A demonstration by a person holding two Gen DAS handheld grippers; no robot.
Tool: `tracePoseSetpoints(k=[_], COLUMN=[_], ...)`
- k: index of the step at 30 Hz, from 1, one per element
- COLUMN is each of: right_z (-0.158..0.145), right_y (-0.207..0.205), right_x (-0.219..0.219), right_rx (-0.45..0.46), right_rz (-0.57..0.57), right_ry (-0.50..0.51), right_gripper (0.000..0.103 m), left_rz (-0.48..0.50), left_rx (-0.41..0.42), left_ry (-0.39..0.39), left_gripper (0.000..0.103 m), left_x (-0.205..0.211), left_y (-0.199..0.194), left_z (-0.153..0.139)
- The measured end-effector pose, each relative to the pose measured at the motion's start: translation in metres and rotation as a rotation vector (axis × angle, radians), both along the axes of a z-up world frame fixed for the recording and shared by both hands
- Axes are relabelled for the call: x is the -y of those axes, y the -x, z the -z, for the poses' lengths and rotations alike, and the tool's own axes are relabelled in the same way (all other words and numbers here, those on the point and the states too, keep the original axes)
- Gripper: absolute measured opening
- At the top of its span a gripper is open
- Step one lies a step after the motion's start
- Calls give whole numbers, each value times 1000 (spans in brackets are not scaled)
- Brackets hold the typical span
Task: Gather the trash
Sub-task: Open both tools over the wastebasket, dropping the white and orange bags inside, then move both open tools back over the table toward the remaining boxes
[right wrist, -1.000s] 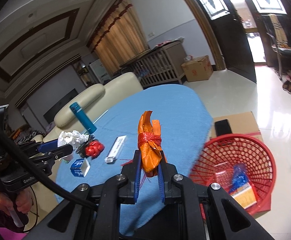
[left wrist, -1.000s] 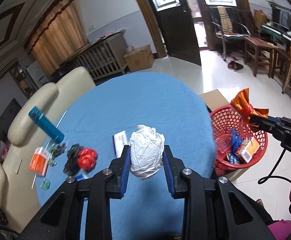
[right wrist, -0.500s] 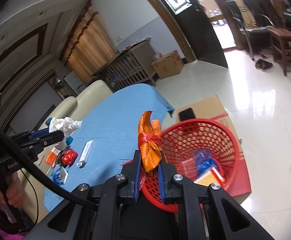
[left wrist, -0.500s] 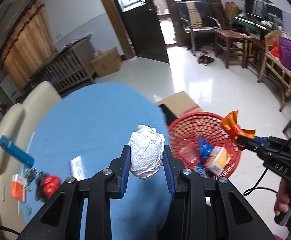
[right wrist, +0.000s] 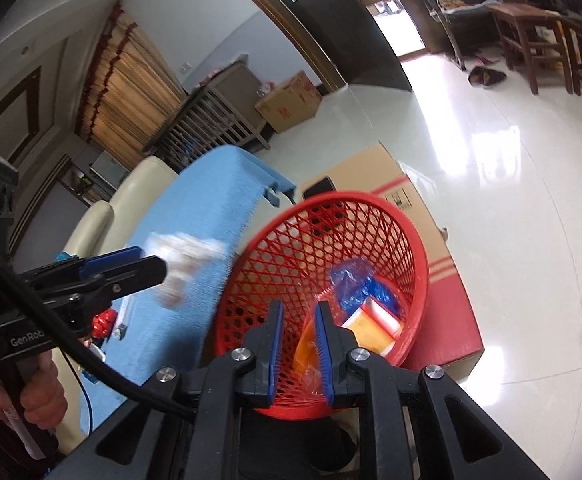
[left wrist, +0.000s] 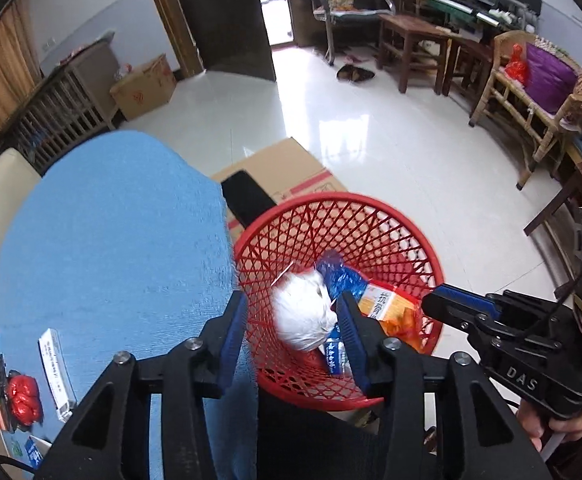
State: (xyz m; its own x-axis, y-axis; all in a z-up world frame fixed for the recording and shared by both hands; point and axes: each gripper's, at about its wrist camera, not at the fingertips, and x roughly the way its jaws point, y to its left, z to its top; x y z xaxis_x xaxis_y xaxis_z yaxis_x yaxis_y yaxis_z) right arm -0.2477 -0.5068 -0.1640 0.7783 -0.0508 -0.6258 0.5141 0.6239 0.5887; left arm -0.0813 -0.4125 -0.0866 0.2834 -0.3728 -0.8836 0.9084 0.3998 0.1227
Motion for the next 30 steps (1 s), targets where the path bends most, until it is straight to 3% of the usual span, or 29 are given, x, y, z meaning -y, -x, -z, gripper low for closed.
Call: tracePoseSetpoints(k=[6, 13, 26, 30], right_z=[8, 5, -29, -31], right_y=[-3, 10, -28, -49], right_x=[2, 7, -31, -51], right_rx=[-20, -15, -32, -58], right_rz=[-3, 24, -102, -163], right_ry=[-15, -39, 25, 36], right_gripper=[19, 19, 19, 19], left_rz=[-42, -106, -370, -485], left_rx=[-35, -16, -17, -39], left_ry=[-3, -3, 84, 121], left_gripper=[53, 53, 55, 65], left_x=[-19, -73, -186, -238], left_y=[-14, -19, -68, -90], left_z=[3, -3, -27, -26])
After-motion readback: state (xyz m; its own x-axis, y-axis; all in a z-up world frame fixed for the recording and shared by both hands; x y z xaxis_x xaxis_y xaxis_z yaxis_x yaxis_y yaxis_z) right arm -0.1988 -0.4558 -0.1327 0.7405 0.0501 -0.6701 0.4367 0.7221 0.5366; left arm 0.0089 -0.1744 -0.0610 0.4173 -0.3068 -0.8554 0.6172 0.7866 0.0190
